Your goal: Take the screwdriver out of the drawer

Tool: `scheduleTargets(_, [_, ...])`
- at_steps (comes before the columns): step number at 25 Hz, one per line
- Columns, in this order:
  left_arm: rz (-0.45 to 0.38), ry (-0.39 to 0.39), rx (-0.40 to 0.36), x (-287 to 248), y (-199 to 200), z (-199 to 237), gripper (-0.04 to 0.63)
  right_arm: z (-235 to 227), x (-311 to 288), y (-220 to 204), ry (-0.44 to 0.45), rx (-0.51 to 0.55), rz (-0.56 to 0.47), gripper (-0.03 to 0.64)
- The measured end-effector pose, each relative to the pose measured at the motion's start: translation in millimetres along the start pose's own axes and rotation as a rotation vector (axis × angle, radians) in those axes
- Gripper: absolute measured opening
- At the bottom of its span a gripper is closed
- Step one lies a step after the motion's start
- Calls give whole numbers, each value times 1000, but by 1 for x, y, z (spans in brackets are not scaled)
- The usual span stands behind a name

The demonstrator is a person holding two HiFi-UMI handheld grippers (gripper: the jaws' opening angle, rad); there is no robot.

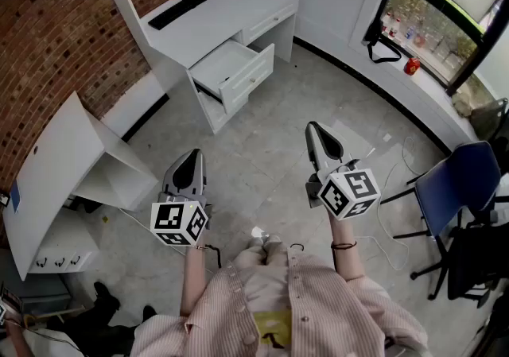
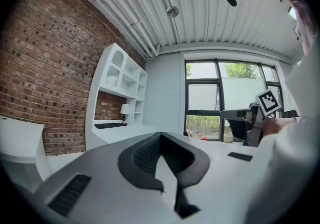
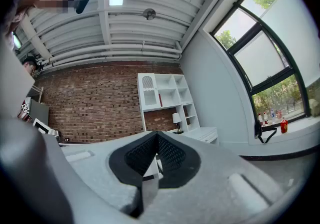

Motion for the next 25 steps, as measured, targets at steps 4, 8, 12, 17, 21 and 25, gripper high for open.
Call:
scheduleTargets(4, [0, 6, 1, 3, 3, 2, -2, 4, -1, 0, 3, 4, 9, 5])
scheduleTargets(8, [-3, 10, 8, 1, 4, 2, -2, 3, -3, 2, 11, 7, 12, 5])
scheduleTargets(12, [-1, 9, 19, -2, 0, -2, -2, 0, -4, 2, 18, 16, 7, 5])
scheduleTargets(17, [-1, 12, 31, -8, -3, -8, -2, -10, -7, -4, -5, 29, 32, 6])
scheduleTargets(21, [1, 21, 37, -12, -9, -16, -2, -22, -4, -11, -8, 39, 56, 6])
scheduleTargets(25, [4, 32, 40, -16, -12, -23, -2, -31, -9, -14, 7, 36, 71, 13])
Point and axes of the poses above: the fingertips, and each gripper's own axes: x backward along the fingers, z to its left, y out of its top, the point moved 8 cm from there along x, backward along the fingers, and after that the axes turned 4 degrees about x, right-handed, at the moved point
